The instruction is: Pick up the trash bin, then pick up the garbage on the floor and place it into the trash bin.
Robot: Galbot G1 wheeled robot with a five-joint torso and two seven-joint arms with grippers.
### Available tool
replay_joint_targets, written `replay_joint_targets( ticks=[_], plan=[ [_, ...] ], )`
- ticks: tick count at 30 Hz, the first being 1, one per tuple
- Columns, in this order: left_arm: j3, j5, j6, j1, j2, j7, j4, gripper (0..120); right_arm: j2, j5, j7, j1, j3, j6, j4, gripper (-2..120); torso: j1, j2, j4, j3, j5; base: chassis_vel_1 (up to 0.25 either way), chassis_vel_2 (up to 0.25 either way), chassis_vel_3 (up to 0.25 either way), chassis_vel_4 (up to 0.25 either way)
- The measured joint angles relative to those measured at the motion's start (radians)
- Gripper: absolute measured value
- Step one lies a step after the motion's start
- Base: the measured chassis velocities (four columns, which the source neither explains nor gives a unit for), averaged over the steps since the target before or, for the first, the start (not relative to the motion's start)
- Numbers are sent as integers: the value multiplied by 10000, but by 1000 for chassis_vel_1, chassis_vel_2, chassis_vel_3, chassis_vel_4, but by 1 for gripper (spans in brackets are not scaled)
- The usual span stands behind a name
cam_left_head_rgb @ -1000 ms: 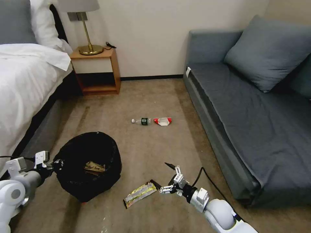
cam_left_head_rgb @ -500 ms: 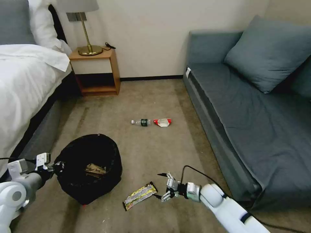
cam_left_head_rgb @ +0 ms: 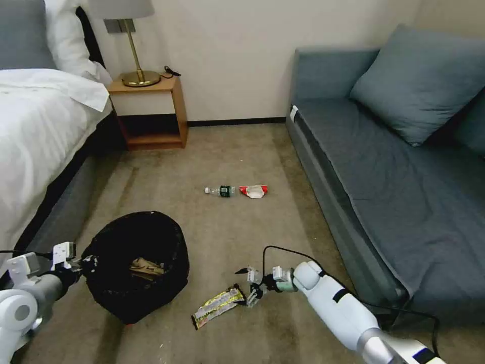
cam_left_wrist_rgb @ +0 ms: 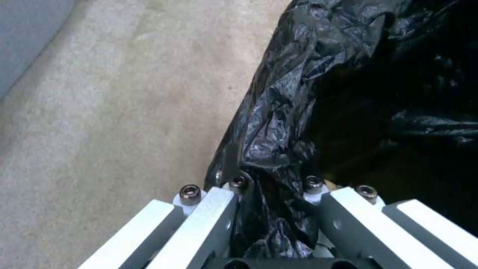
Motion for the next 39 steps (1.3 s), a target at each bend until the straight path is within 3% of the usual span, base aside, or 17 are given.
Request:
replay_joint_targets(
  ticks=[6, 12, 20, 26, 29, 39],
  plan=[
    [-27, -2, 0, 36, 3, 0, -8, 4, 569, -970, 41, 35, 420, 441, -608, 99, 0, 0, 0, 0, 0, 0, 0, 0, 0],
    [-81, -15, 0, 70, 11, 14, -29, 4, 663, -1514, 58, 41, 713, 616, -1002, 96, 0, 0, 0, -1, 0, 0, 0, 0, 0],
    [-71, -26, 0, 30, 13, 19, -50, 4, 944, -2283, 319, 104, 1023, 645, -1650, 65, -1, 1, -1, -1, 0, 0, 0, 0, 0],
    [-116, -36, 0, 68, -3, 23, -79, 4, 943, -2266, 496, 115, 1065, 636, -1667, 48, 0, 2, 0, -1, 2, 0, 0, 0, 0],
    [-123, -37, 0, 79, -27, 26, -79, 4, 928, -2205, 615, 140, 1054, 603, -1666, 33, 0, 2, -1, 0, 2, 0, 0, 0, 0],
    [-97, -37, 0, 78, -65, 27, -107, 4, 855, -1892, 776, 82, 1017, 544, -1609, 0, 0, 1, -1, -1, 2, 0, 0, 0, 0]
  ],
)
